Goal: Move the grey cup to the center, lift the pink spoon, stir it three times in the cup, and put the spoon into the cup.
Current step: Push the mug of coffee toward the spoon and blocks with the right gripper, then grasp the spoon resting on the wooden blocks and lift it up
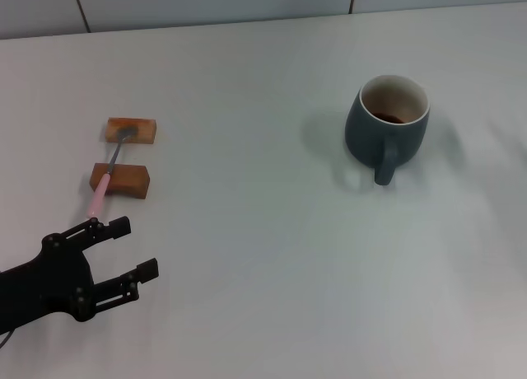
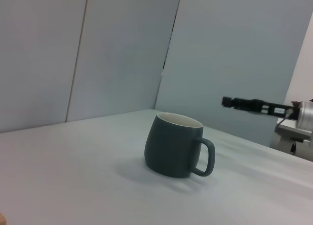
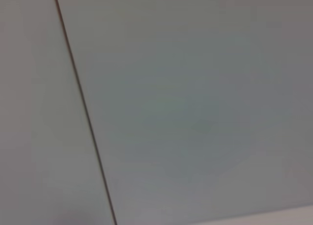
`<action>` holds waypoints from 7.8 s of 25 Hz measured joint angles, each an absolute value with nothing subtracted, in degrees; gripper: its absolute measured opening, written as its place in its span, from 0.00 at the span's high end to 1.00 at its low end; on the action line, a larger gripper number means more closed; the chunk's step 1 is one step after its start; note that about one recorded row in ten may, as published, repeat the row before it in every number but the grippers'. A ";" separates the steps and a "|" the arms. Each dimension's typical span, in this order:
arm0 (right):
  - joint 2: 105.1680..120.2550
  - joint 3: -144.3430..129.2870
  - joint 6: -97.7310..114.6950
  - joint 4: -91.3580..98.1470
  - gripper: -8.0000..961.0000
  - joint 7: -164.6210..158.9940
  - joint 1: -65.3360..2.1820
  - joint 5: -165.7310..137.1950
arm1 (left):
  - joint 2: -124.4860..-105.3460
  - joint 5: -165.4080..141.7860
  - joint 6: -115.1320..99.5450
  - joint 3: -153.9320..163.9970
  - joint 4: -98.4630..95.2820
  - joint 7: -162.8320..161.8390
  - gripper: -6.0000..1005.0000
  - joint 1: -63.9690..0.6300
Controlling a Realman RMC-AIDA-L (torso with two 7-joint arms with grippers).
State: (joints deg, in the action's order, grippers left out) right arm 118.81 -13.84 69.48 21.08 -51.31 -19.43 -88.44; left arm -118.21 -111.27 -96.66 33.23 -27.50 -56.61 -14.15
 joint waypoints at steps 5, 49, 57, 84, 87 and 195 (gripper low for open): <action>119.20 -16.23 66.01 18.67 0.38 -40.65 -21.68 -88.58 | -118.28 -111.27 -96.66 33.20 -27.49 -56.55 0.22 -14.15; 119.35 -23.94 57.34 2.58 0.99 -19.10 -34.25 -85.13 | -118.30 -111.09 -96.77 33.22 -27.51 -56.51 0.23 -14.61; 119.42 -26.89 56.14 -0.16 0.99 -19.08 -37.53 -85.17 | -118.30 -111.10 -96.69 33.22 -27.51 -56.51 0.24 -14.59; 119.61 -27.22 57.55 -6.13 0.99 -19.68 -42.39 -88.01 | -118.21 -109.55 -96.67 33.11 -26.10 -54.82 0.25 -14.06; 119.18 -27.38 63.78 -4.41 0.99 -22.46 -38.08 -87.84 | -118.20 -108.58 -96.83 33.05 -26.10 -54.82 0.25 -13.52; 119.09 -39.55 99.42 42.37 0.14 -71.19 -11.32 -103.72 | -118.35 -108.09 -82.29 7.39 -2.19 -86.80 0.28 -12.86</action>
State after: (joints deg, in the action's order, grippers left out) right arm 119.09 -39.55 99.42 42.37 -71.19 -11.32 -103.72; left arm -118.35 -108.09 -82.29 7.39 -2.19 -86.80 -12.86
